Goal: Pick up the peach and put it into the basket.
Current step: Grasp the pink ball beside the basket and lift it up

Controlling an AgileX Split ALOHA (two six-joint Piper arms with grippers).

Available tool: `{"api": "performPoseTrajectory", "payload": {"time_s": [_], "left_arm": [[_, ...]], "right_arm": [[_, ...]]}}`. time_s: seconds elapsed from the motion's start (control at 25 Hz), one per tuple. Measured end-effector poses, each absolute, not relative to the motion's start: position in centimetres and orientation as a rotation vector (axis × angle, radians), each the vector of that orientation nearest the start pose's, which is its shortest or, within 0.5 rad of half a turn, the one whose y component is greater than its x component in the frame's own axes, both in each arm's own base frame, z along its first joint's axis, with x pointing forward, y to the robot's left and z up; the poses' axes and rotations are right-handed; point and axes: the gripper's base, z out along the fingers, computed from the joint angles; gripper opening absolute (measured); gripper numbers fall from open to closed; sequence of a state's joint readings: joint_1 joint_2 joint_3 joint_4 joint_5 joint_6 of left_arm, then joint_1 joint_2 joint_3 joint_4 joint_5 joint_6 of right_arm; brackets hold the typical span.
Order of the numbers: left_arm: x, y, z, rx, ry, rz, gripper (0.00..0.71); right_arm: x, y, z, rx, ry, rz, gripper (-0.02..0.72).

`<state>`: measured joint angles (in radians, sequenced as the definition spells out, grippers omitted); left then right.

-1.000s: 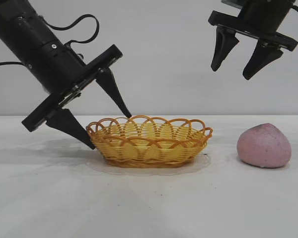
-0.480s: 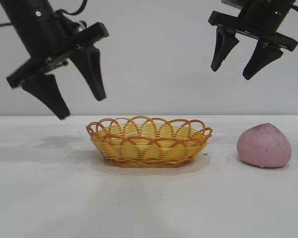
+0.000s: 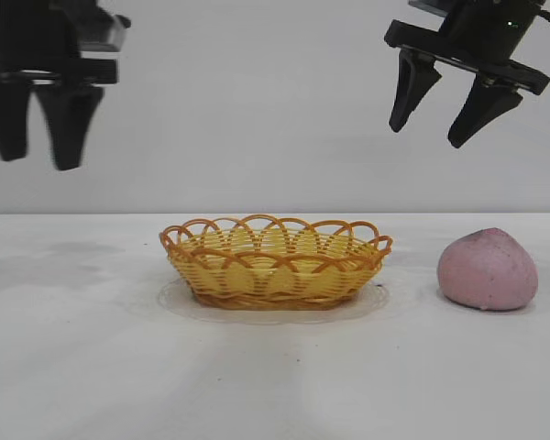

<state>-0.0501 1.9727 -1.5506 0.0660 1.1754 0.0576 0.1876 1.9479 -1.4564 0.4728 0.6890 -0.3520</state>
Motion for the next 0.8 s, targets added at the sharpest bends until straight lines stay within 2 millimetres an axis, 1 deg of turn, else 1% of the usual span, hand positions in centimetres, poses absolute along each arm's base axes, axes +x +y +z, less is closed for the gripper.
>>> {"api": "performPoseTrajectory", "payload": {"time_s": [0.12,0.2,0.28,0.4,0.52,0.6,0.76,0.8], "left_arm": [[39.0,0.9,22.3,0.112,3.091,0.093,0.442],[38.2,1.7,23.4,0.075,3.072,0.094,0.442],[36.8,1.9,24.6,0.060,3.055,0.095,0.442],[33.8,1.7,26.4,0.039,3.023,0.071,0.442],[30.2,1.5,27.8,0.013,2.963,0.063,0.442],[27.4,1.4,28.3,0.010,2.928,0.064,0.442],[21.9,1.0,28.6,-0.002,2.875,0.039,0.442],[20.8,0.9,28.6,-0.006,2.859,0.029,0.442]], "right_arm": [[41.1,10.5,21.8,-0.318,2.588,0.458,0.470],[41.1,10.5,21.8,-0.318,2.588,0.458,0.470],[41.1,10.5,21.8,-0.318,2.588,0.458,0.470],[41.1,10.5,21.8,-0.318,2.588,0.458,0.470],[41.1,10.5,21.8,-0.318,2.588,0.458,0.470],[41.1,10.5,21.8,-0.318,2.588,0.458,0.470],[41.1,10.5,21.8,-0.318,2.588,0.458,0.470],[41.1,10.5,21.8,-0.318,2.588,0.458,0.470]]}}
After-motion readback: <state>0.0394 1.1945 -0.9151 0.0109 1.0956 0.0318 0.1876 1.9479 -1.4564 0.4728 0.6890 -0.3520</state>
